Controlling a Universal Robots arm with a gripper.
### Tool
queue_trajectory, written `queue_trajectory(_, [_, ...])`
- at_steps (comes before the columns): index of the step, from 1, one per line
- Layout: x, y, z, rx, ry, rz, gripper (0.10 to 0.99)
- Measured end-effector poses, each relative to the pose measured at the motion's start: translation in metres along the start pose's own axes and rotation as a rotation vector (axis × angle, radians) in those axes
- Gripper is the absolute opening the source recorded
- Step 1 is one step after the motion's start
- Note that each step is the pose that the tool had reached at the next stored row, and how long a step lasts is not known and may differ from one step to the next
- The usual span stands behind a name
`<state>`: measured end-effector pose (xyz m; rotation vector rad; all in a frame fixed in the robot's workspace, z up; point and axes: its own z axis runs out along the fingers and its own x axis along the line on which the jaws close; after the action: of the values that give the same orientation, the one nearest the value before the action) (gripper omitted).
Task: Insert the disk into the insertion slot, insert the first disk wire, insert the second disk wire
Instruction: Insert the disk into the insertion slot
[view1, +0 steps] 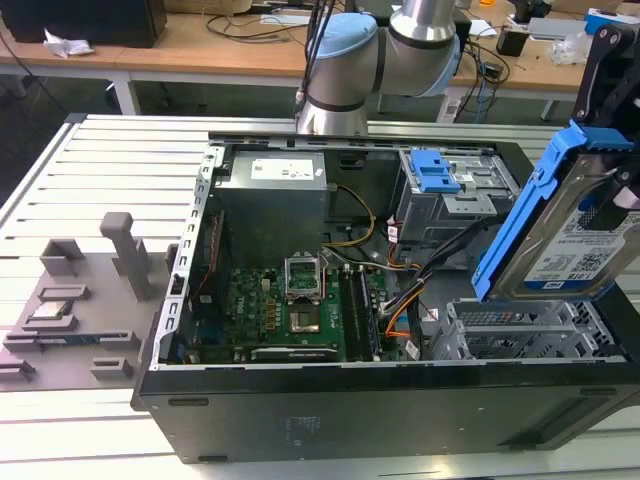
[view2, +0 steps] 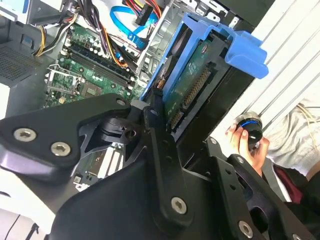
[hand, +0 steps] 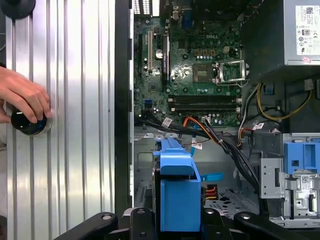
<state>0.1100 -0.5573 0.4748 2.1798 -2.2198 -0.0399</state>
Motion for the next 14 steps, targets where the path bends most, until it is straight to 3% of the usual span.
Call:
queue_trajectory(6, [-0.0011, -0.0006, 0.0082, 0.0, 0.0002, 0.0, 0.357])
queue_trajectory(14, [-0.0042, -0.0045, 0.0299, 0.0, 0.0005, 0.0, 0.357])
